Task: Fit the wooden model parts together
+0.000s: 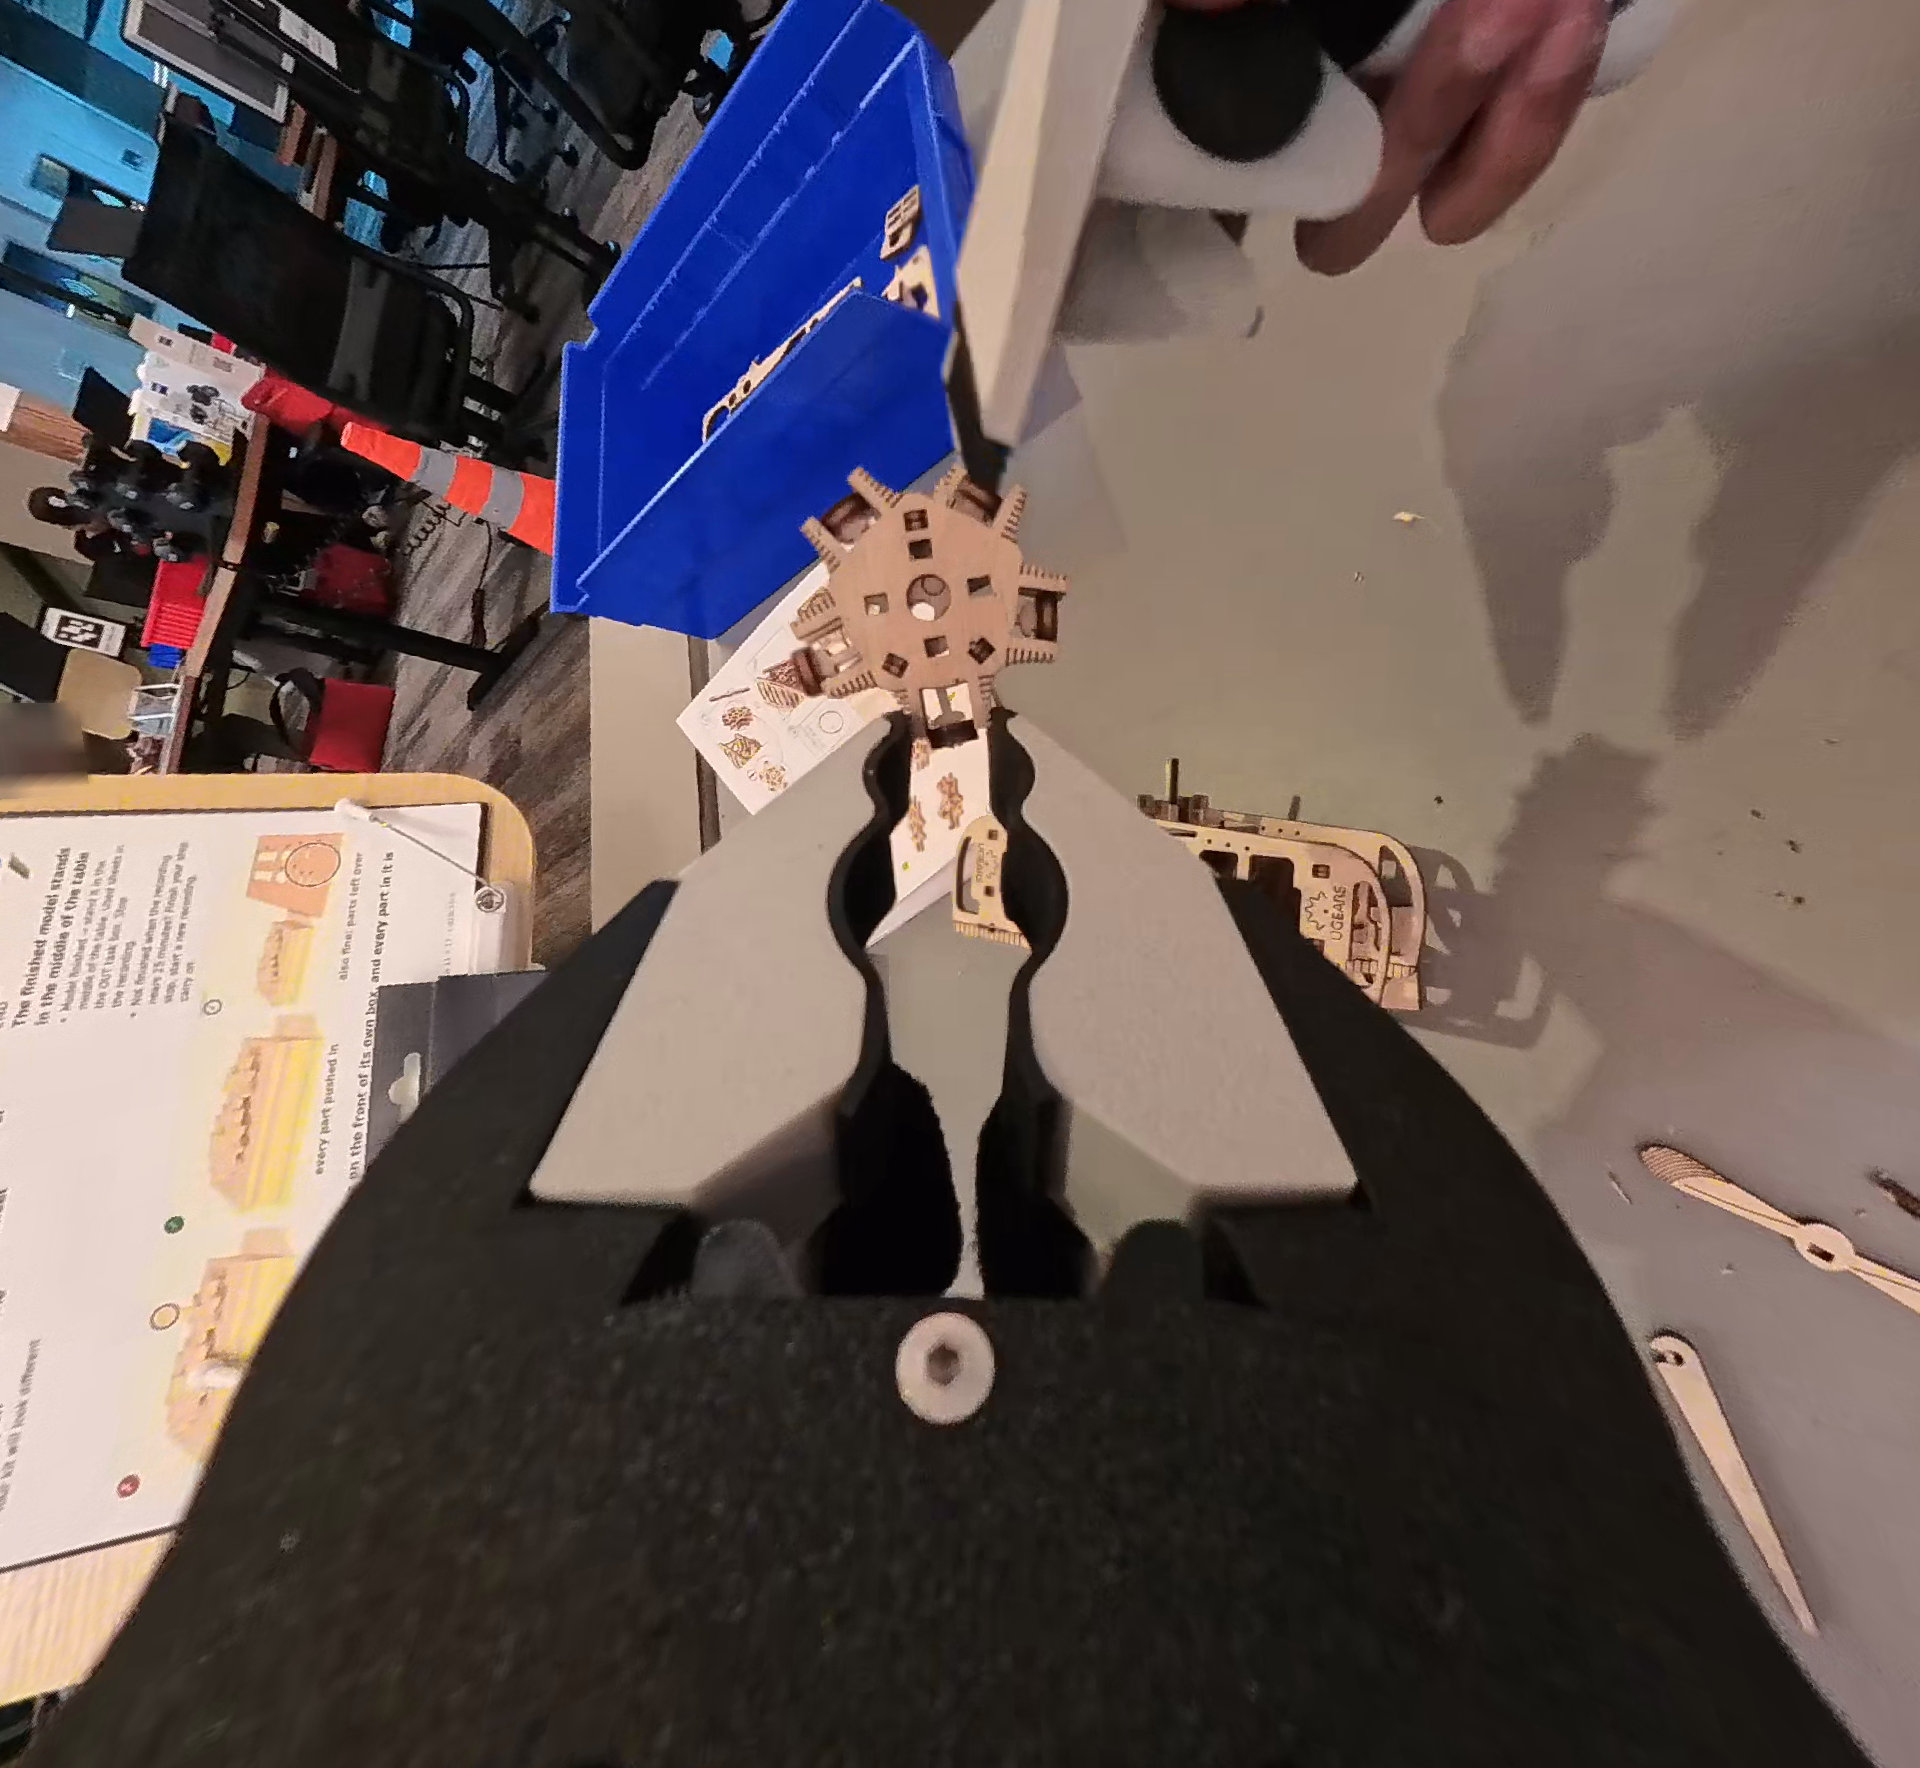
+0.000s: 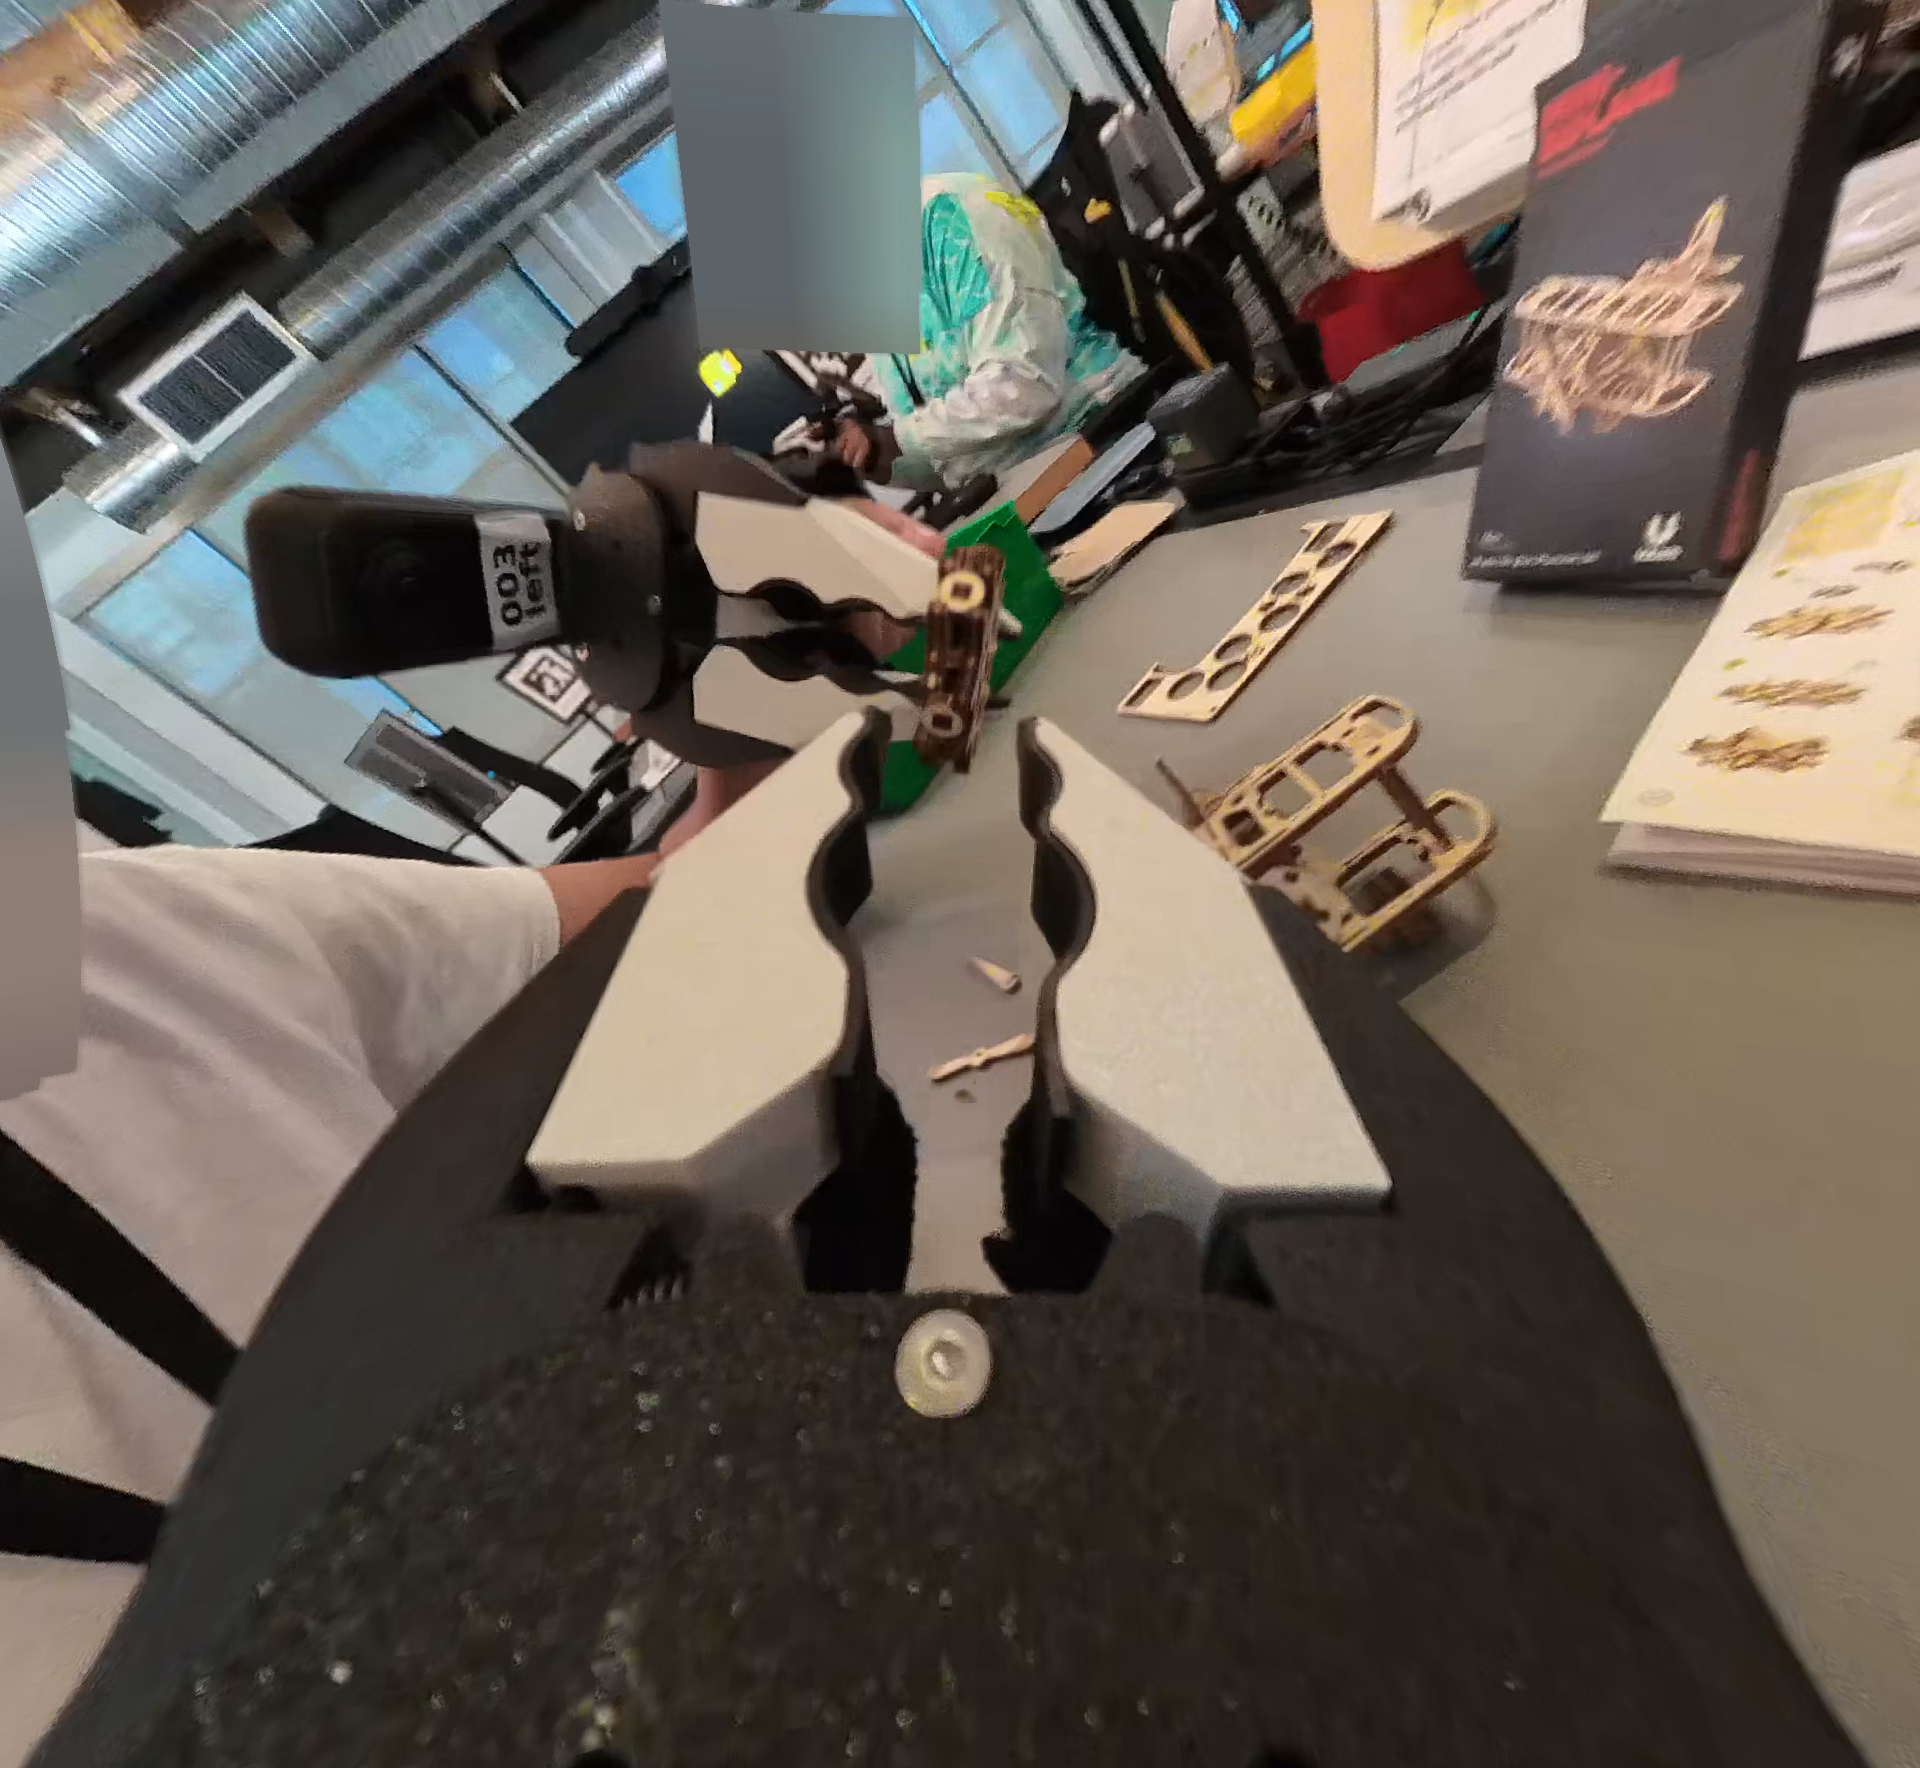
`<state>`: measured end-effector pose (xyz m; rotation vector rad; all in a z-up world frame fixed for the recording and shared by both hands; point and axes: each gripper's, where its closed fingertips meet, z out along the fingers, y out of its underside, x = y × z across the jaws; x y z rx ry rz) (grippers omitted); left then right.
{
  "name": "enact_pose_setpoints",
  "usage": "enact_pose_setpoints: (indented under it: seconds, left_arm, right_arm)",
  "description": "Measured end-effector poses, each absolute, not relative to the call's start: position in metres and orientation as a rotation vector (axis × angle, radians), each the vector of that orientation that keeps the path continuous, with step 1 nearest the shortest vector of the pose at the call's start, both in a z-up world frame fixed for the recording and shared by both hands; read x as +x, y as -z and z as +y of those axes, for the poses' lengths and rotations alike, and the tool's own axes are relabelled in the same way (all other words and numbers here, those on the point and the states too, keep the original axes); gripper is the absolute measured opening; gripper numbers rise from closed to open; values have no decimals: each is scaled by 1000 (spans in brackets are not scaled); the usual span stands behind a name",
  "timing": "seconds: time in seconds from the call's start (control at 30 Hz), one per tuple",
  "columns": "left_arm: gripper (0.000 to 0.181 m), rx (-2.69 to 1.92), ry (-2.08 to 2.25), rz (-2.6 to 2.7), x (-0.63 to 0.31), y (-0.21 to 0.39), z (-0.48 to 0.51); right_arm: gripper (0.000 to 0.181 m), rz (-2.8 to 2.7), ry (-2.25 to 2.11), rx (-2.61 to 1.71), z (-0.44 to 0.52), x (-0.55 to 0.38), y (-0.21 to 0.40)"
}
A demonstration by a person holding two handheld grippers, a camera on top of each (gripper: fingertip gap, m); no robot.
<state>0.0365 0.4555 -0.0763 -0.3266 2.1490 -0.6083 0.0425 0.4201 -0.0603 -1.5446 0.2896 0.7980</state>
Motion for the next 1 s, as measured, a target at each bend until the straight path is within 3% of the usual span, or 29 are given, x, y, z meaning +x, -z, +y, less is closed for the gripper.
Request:
enact_pose_setpoints:
  seconds: [0.47, 1.0]
  left_arm:
    - [12, -324, 591, 2155, 37, 79, 455]
    - [12, -354, 622, 2145, 39, 79, 455]
  right_arm:
    - [7, 314, -868, -1509, 427, 37, 63]
    - [6, 401, -969, -1457, 427, 42, 64]
